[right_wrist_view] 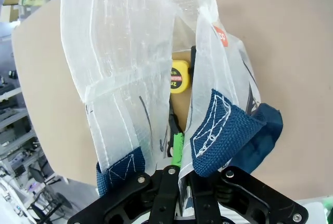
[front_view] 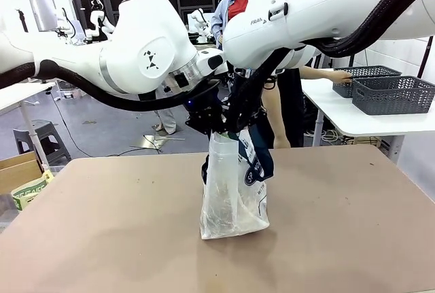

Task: Transfer purchased items from the store into the shopping bag.
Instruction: Move the Reusable shopping bag to the right side of the table.

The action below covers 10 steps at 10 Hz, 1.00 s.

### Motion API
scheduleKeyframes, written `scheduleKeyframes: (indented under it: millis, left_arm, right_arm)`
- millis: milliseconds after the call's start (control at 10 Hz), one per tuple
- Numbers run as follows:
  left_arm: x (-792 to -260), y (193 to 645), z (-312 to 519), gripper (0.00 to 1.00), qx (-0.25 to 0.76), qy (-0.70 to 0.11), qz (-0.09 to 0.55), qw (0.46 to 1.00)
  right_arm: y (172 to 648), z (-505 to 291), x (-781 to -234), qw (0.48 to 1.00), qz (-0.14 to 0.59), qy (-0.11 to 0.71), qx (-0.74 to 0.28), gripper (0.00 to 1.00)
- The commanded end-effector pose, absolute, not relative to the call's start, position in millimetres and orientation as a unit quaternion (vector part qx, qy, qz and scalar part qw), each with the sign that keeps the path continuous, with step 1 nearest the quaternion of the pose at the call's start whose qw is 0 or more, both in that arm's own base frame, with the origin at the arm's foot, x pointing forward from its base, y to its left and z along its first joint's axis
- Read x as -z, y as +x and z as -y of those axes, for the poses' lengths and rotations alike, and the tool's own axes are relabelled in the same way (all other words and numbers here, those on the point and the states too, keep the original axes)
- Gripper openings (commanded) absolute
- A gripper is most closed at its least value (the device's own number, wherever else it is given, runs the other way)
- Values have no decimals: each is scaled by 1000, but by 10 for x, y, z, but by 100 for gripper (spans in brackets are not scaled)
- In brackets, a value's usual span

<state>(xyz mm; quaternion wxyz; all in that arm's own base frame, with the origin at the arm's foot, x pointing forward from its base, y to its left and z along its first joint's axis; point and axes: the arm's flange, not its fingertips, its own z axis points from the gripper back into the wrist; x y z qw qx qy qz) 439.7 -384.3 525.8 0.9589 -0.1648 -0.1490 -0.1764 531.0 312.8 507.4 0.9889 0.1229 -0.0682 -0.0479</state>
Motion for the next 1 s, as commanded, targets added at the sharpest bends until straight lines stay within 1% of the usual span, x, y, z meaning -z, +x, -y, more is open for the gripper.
scheduleKeyframes:
  millis: [0, 100, 200, 600, 700, 900]
  left_arm:
    - [-5283, 4317, 3746, 0, 167, -170, 156, 958]
    - [-5280, 4320, 3748, 0, 170, -170, 157, 958]
    - [-5287, 4308, 3763, 0, 178, -155, 170, 957]
    - [-5291, 4302, 3760, 0, 181, -161, 176, 954]
    - [-5297, 4297, 3760, 0, 182, -159, 176, 954]
    - [-5305, 4289, 3762, 0, 183, -158, 177, 954]
  right_arm:
    - [5298, -3046, -5073, 985, 80, 146, 47, 0]
    - [5297, -3020, -5078, 984, 82, 154, 43, 0]
    - [5291, -2989, -5078, 981, 84, 169, 37, 19]
    - [5296, -2745, -5138, 972, 104, 207, 36, 98]
    - [5293, -2635, -5182, 965, 113, 235, 39, 100]
    - [5273, -2401, -5283, 956, 126, 260, 48, 100]
